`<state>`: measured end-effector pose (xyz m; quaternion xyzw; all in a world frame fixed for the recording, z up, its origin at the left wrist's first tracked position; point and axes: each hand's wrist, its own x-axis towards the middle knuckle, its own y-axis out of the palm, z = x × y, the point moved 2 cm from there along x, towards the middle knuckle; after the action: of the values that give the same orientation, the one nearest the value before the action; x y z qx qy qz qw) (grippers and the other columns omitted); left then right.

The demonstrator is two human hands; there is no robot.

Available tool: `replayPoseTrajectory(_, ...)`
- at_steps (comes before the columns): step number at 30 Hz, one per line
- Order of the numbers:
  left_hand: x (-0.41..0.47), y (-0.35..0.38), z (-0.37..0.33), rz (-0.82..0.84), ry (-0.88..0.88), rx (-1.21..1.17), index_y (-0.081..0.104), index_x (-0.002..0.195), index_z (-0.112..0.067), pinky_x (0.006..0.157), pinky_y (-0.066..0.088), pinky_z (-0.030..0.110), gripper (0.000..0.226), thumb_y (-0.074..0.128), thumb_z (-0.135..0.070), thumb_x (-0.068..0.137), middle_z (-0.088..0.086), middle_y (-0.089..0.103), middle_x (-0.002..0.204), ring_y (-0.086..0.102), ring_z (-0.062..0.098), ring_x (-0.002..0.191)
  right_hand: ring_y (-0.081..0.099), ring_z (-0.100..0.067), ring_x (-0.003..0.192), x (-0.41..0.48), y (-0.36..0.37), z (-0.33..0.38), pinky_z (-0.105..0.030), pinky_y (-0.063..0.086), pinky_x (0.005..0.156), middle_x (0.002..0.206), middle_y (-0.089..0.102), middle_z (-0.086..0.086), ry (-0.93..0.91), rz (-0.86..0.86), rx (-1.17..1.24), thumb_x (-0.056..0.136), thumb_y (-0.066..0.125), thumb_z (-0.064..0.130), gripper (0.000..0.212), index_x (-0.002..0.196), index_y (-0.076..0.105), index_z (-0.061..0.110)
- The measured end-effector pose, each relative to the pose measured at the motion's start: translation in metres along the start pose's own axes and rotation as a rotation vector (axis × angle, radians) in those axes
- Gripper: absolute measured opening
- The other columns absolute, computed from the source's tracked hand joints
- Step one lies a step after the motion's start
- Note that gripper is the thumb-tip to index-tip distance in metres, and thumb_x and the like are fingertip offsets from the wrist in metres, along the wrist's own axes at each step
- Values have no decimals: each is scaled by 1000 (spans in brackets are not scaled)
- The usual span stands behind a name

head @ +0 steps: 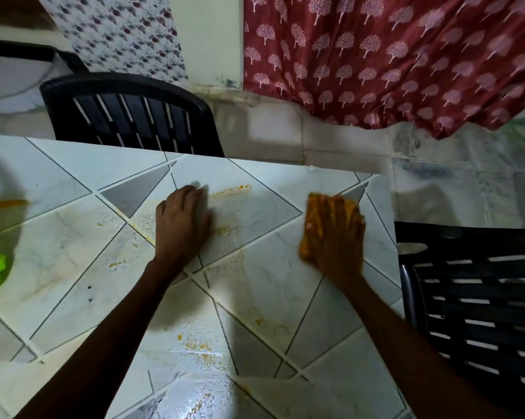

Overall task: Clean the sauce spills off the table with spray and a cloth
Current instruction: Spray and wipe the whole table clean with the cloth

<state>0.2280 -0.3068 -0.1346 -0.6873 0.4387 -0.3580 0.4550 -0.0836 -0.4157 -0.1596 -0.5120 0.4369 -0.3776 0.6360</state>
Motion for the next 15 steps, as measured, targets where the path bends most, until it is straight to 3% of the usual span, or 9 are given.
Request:
replayPoseTrajectory(4, -4, -11, 32, -1, -91, 50, 44, 139, -16, 102, 38, 47, 62, 40, -59, 94, 9, 46, 144, 43, 30, 132, 25, -50, 147, 86, -12, 81, -66, 22, 117, 164, 30, -14, 49, -60, 47, 93, 27, 57, 71, 157, 32, 25)
replayPoseTrajectory(9, -23, -18, 72, 8, -129, 55, 45, 140, -17, 100, 42, 47, 60, 35, -57, 96, 8, 45, 145, 45, 31, 130, 14, -44, 153, 45, -4, 198, -61, 15, 121, 169, 19, -8, -329, -59, 51, 93, 38, 52, 71, 159, 26, 30)
replayPoseTrajectory(12, -27, -14, 78, 46, -71, 62, 43, 144, -12, 100, 44, 48, 61, 35, -51, 97, 13, 44, 147, 45, 35, 130, 1, -39, 156, -21, 5, 176, -60, 12, 122, 171, 5, -8, -543, -34, 24, 100, 37, 46, 70, 163, 11, 28)
replayPoseTrajectory(15, -30, -8, 75, 34, -71, 87, 38, 148, -10, 104, 40, 48, 62, 35, -47, 98, 14, 40, 151, 40, 35, 135, 5, -34, 157, -65, 7, 116, -61, 16, 122, 171, 8, -5, -596, -24, -19, 100, 37, 44, 69, 163, 13, 28)
